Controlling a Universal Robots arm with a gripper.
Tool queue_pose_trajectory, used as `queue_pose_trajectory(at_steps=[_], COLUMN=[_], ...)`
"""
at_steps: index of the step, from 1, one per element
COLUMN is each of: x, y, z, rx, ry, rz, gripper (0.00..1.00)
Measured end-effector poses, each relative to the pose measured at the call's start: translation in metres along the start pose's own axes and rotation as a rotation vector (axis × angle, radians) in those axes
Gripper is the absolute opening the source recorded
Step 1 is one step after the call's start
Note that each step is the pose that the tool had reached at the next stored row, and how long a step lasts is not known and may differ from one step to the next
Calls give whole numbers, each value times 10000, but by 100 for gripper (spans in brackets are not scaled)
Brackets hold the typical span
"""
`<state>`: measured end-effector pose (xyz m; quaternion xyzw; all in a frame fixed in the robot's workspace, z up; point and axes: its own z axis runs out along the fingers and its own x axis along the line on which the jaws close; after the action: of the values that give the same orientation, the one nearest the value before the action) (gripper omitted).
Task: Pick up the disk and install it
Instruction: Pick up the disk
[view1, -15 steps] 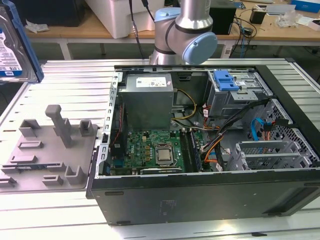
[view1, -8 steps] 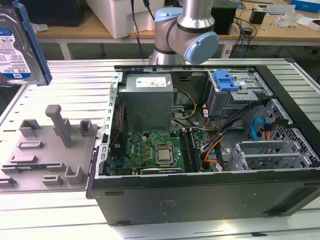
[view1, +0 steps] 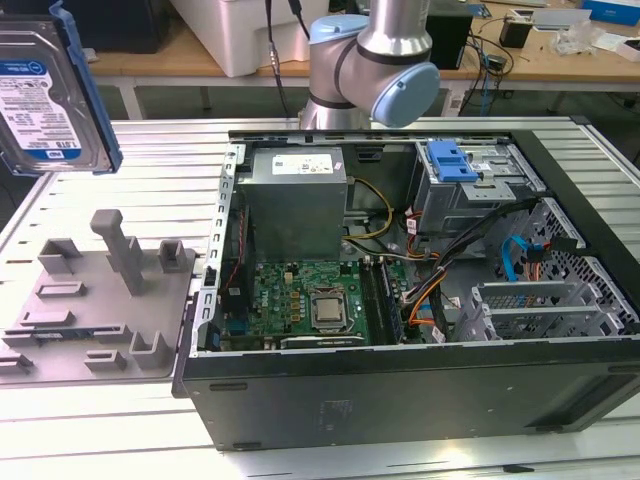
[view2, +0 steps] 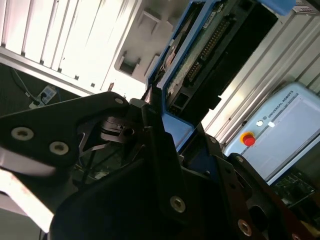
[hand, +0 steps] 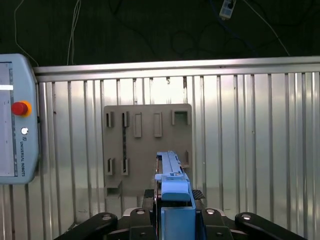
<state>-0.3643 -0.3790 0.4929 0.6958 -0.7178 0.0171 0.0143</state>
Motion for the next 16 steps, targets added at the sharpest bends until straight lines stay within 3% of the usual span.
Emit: queue_pose_trajectory(at_steps=[16], x=[243], y=[-604], z=[13], rx=[-22], ry=[-266], rz=[0], gripper=[37])
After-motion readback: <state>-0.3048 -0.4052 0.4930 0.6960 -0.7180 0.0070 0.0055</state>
